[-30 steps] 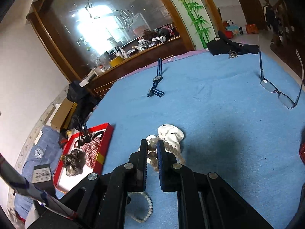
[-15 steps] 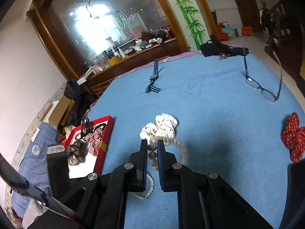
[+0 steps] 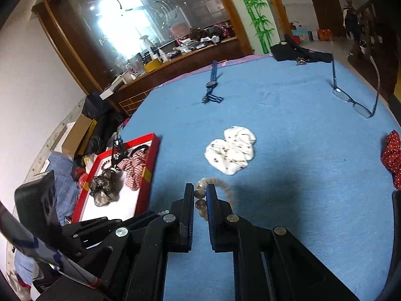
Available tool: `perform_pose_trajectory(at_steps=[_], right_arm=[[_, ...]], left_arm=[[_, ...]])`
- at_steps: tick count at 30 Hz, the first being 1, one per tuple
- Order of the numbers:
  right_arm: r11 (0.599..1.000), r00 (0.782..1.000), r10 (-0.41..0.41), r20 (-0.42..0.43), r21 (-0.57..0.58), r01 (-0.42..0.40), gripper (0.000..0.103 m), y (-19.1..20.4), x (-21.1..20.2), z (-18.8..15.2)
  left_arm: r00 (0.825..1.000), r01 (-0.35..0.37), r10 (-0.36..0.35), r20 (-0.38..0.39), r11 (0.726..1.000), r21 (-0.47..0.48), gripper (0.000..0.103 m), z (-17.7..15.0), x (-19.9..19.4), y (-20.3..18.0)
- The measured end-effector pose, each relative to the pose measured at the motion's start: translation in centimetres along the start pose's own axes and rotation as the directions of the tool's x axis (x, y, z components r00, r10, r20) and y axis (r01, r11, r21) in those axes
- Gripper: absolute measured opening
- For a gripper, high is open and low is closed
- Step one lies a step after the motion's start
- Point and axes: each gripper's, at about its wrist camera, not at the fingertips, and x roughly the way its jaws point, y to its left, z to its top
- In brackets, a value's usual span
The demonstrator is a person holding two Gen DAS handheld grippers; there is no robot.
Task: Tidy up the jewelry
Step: 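Carry both pearl bracelets into the white tray with both grippers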
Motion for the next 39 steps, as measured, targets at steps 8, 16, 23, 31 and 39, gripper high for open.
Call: perform_pose_trajectory(at_steps=[8,16,23,31,39], right_arm=[[0.995,0.998,0.056,-0.033,-0.084,-0.059,0.01,5.2,1.1,-0.2],[0.973,0.984,0.152,-0.096,-0.158,-0.166,0.01,11.2,3.4,0.4],[0.951,0.968,0.179,-0.176,-0.221,-0.216,0.011,16.1,6.8,-0.8],[0.935,0.943,0.189,-0.272,-0.243,-0.258,0.011,19.4,11.1,-1.9],[0.954,0.95,0.121,-0.289,-0.23,-0.192,0.011,18.5,14.6,-1.6]], left_arm=[[0.995,-0.028,0.033,0.093,0.998,-0.054,0.005,0.0,-5.4,4.4],[0.979,-0.105,0.129,0.158,0.983,-0.15,0.005,-0.8,-10.3,11.1],[0.965,-0.185,0.225,0.135,0.948,-0.259,0.005,-2.9,-11.6,17.8],[0.967,-0.197,0.241,0.085,0.916,-0.349,0.005,-4.5,-10.4,22.9],[0.968,-0.209,0.243,0.058,0.916,-0.343,0.005,-4.3,-8.3,23.8]])
